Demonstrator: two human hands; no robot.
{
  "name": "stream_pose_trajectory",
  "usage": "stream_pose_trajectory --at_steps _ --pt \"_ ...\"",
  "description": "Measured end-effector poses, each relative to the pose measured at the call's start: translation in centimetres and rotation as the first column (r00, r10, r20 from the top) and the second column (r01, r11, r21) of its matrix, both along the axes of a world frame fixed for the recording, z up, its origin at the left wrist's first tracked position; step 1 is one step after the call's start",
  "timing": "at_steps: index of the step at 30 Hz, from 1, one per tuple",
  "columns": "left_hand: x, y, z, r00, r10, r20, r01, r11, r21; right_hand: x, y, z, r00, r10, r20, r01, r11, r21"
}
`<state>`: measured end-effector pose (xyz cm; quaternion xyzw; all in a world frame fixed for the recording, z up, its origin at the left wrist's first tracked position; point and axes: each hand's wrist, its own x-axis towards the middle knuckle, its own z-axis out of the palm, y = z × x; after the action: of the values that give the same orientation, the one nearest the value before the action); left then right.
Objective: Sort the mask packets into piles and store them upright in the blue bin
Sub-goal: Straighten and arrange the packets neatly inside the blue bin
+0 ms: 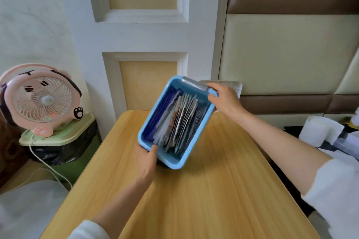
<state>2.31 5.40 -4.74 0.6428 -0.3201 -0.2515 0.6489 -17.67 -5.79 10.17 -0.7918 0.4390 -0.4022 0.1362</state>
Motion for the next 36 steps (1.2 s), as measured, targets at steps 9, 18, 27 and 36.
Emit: stream_pose_trajectory --at_steps 9,18,27,36 --pt "1.6 1.0 1.1 0.843 -0.474 0.254 0.443 0.88 0.172 2.0 0.2 0.5 0.97 0.222 -0.099 -0.238 0.949 -0.207" --pt "0.1 -0.1 3.1 0.877 -0.178 0.446 0.215 0.976 -0.033 2.7 -0.1 -2.9 0.975 -0.079 0.209 0.06 0.994 0.095" --pt "-0.2 -0.5 5.5 0.962 0.024 0.273 0.05 0.964 -0.262 3.8 -1.1 -0.8 0.958 -0.073 0.277 0.07 0.997 0.023" --pt "0.9 -2.3 5.5 0.912 -0.054 0.406 0.117 0.984 -0.133 3.6 -2.4 -2.7 0.952 -0.069 0.297 0.068 0.998 0.014"
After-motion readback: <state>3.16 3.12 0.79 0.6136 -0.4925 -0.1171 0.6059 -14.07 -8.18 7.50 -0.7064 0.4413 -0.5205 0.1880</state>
